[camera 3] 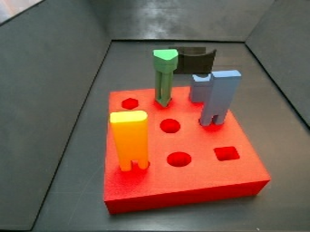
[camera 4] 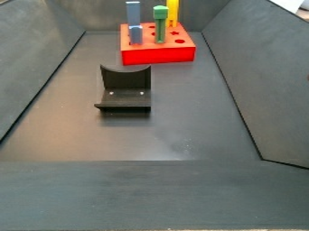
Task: Pick up the oval object. Move up. Move to above the board. Insert the oval object.
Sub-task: Move to above the board.
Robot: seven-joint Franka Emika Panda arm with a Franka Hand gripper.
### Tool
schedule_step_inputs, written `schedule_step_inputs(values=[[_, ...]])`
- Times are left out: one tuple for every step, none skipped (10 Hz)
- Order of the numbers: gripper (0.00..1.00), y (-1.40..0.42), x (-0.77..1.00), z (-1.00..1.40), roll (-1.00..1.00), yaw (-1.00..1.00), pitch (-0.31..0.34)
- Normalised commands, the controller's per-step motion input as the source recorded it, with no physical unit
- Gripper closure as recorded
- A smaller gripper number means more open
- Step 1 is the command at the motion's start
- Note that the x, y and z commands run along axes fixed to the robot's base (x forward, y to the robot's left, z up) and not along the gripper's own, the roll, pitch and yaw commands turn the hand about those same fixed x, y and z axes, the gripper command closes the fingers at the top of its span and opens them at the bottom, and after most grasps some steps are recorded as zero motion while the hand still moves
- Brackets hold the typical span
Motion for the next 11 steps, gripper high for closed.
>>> schedule_step_inputs(values=[[1.0,0.02,-0.74,0.02,0.0,-0.02,0.058],[1.0,0.02,-0.74,0.02,0.0,-0.02,0.058],[1.0,0.02,-0.74,0.02,0.0,-0.02,0.058],[1.0,0.02,-0.74,0.02,0.0,-0.02,0.058],[1.0,0.02,-0.74,0.02,0.0,-0.02,0.058],[1.0,0.02,-0.74,0.02,0.0,-0.02,0.058],[1.0,0.02,-0.74,0.02,0.0,-0.02,0.058],[1.0,0.02,-0.74,0.02,0.0,-0.02,0.058],[1.0,0.02,-0.74,0.02,0.0,-0.02,0.058],[1.0,0.02,-0.74,0.02,0.0,-0.02,0.058],[1.0,0.02,-0.74,0.02,0.0,-0.02,0.058]])
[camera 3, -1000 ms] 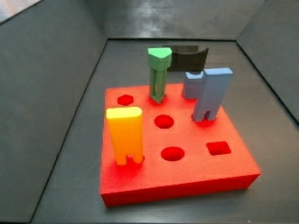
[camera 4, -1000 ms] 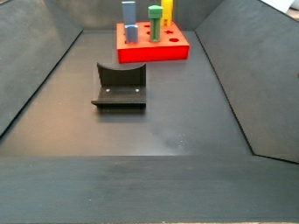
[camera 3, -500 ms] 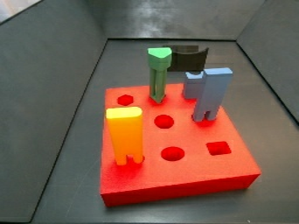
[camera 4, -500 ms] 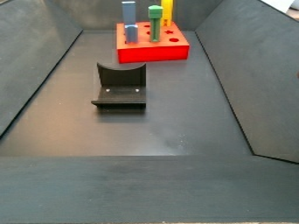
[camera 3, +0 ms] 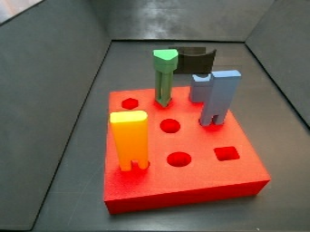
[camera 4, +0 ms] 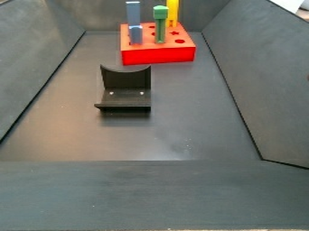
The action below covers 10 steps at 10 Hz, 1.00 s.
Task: Pick up the oval object. Move up. Move to above the board. Insert the oval object.
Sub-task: Move to above the board.
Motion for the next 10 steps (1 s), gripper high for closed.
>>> schedule_step_inputs(values=[[1.0,0.02,-0.74,0.02,0.0,-0.02,0.058],[1.0,0.02,-0.74,0.02,0.0,-0.02,0.058],[1.0,0.02,-0.74,0.02,0.0,-0.02,0.058],[1.0,0.02,-0.74,0.02,0.0,-0.02,0.058],[1.0,0.02,-0.74,0.02,0.0,-0.02,0.058],[1.0,0.02,-0.74,0.02,0.0,-0.02,0.058],[1.0,0.02,-0.74,0.02,0.0,-0.02,0.058],[1.0,0.02,-0.74,0.02,0.0,-0.02,0.058],[1.0,-1.0,0.35,0.11,0.63,-0.46,0.045],[1.0,-1.0,0.35,0.11,0.62,-0.39,0.039]])
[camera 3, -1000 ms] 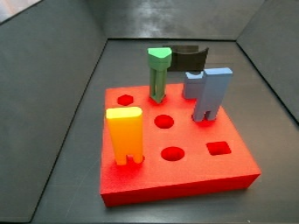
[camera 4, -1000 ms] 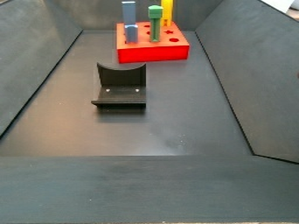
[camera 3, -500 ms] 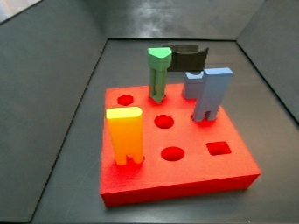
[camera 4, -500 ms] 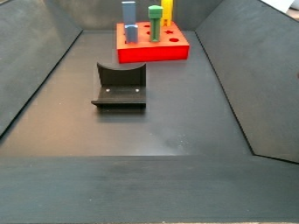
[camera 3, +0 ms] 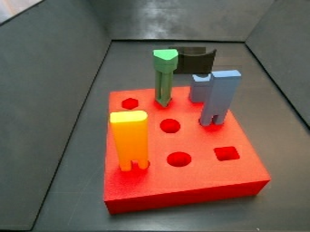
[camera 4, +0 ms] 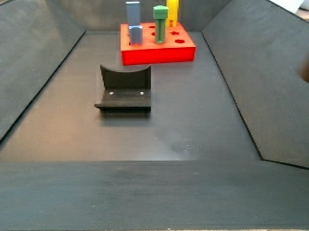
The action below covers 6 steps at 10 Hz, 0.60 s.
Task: Pick up the oval object. Move up. Move to above the board. Insert the oval object.
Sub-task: Move to above the board.
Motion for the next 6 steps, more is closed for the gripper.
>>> schedule_step_inputs(values=[[1.0,-1.0,0.34,0.11,0.5,-0.24,-0.023],[1.0,-1.0,0.34,0.11,0.31,-0.13,-0.079],[1.0,-1.0,0.34,0.1,0.2,-0.07,-0.074],[1.0,-1.0,0.34,0.1,0.12,-0.04,-0.019],[1.0,-1.0,0.34,0.1,0.08,-0.02,-0.01],[1.0,-1.0,0.34,0.1,0.01,0.0,-0.001]])
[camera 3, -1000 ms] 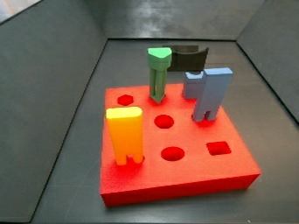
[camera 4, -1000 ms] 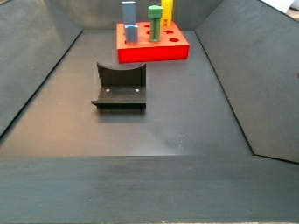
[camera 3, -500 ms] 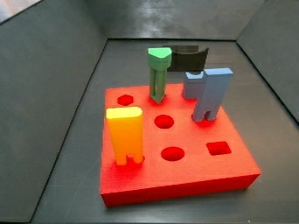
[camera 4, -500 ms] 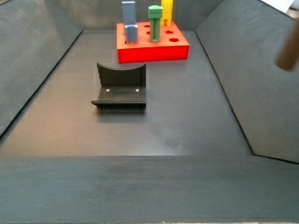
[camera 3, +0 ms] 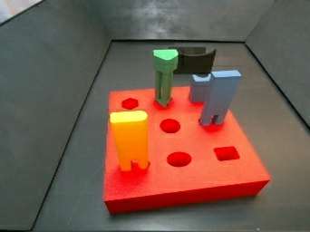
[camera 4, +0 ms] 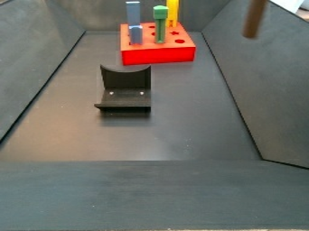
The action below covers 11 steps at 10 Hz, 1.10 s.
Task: Pick up the oval object. Move up. Move to above the board. Insert the oval object.
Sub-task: Move to above the board.
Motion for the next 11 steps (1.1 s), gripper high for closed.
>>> schedule_step_inputs(values=[[1.0,-1.0,0.34,0.1,-0.02,0.0,0.012],[1.0,-1.0,0.35,0.1,-0.02,0.0,0.033],[1.0,-1.0,0.36,0.1,-0.02,0.0,0.044],[1.0,-1.0,0.37,0.1,0.0,0.01,0.067],[1.0,-1.0,0.37,0.1,-0.01,0.01,0.083],[1.0,-1.0,0.38,0.11,0.0,0.0,0.099],[1.0,-1.0,0.39,0.11,0.0,0.01,0.104],[1.0,-1.0,0.4,0.11,-0.01,0.0,0.113],[1.0,-1.0,0.41,0.11,-0.01,0.01,0.12],[1.0,-1.0,0.42,0.12,0.0,0.01,0.132],[1.0,-1.0,0.44,0.12,0.0,0.01,0.133]])
